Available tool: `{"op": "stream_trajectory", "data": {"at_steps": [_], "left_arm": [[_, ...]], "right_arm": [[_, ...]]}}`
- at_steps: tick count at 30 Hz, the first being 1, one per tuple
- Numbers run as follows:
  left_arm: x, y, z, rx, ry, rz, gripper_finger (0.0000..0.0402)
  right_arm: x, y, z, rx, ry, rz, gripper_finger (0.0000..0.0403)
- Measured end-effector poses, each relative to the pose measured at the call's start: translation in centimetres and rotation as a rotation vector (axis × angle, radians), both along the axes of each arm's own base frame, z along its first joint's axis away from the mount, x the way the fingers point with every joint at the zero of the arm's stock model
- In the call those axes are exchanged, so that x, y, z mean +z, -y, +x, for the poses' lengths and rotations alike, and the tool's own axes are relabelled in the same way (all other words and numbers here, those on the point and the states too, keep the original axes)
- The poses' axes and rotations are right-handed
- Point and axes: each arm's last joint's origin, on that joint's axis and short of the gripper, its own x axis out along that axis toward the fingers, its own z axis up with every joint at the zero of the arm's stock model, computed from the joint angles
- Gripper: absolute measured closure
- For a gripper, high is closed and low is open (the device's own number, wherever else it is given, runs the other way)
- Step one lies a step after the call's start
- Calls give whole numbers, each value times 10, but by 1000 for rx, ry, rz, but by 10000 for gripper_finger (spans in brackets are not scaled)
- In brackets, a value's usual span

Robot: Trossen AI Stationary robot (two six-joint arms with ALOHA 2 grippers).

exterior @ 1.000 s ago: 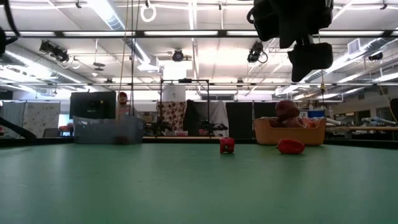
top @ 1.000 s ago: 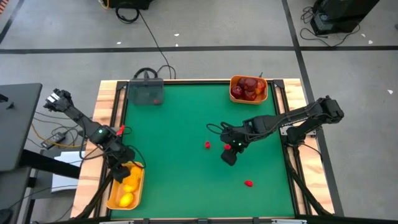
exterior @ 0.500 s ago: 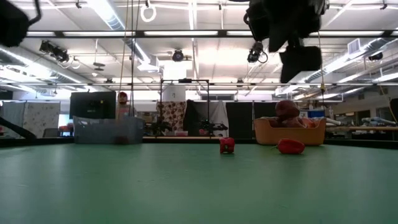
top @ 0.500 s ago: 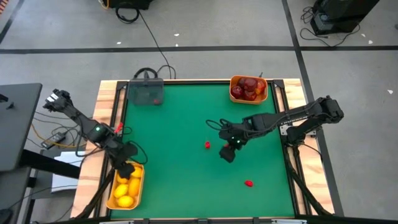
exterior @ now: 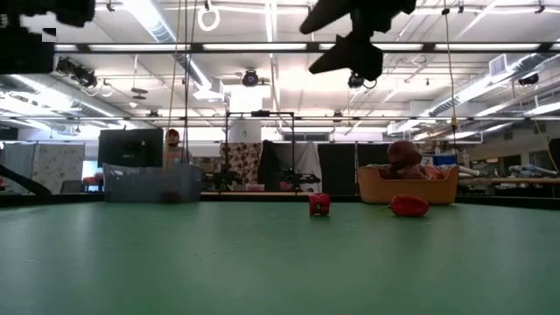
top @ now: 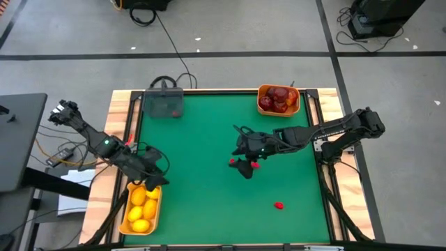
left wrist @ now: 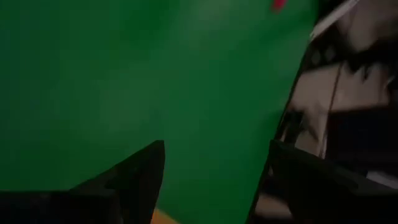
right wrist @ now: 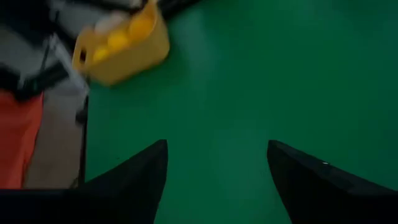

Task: Sort produce into baskets
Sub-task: Put the middle red chili pepper into the black bin

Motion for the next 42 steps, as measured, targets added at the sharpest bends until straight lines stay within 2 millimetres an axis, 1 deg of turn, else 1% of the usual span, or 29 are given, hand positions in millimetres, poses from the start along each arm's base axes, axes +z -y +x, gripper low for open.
{"op": "stream_trajectory", "data": {"at_steps": [4, 7, 9, 12, 15, 19, 22, 26, 29, 32, 37, 42], "left_arm": [[7, -1, 6, 71, 135, 87, 108], [6, -5, 6, 135, 134, 122, 108], [5, -7, 7, 145, 131, 135, 108], [7, -9, 9, 132, 153, 158, 109], [13, -6, 15, 96, 228, 179, 111], [18, -2, 24, 36, 320, 238, 130], [14, -3, 30, 31, 304, 298, 149], [5, -10, 40, 5, 224, 331, 162], [2, -19, 51, -42, 202, 309, 163], [3, -27, 61, -83, 235, 310, 163], [3, -37, 73, -128, 286, 353, 163], [4, -46, 79, -114, 310, 434, 163]], "right_arm": [[1, 3, 1, -90, 17, 28, 144], [1, 3, 1, -103, 8, 38, 150], [0, 5, 0, -148, 2, 36, 151], [-2, 5, -2, -251, -20, 31, 151], [-6, 4, -6, -285, -59, 4, 151], [-12, 0, -12, -304, -137, -14, 152], [-14, -4, -16, -321, -175, -27, 152], [-16, -12, -21, -416, -172, -71, 152], [-16, -21, -25, -465, -159, -83, 152], [-18, -27, -29, -498, -167, -83, 152], [-20, -30, -33, -517, -198, -60, 152], [-23, -33, -35, -467, -253, 16, 152]]}}
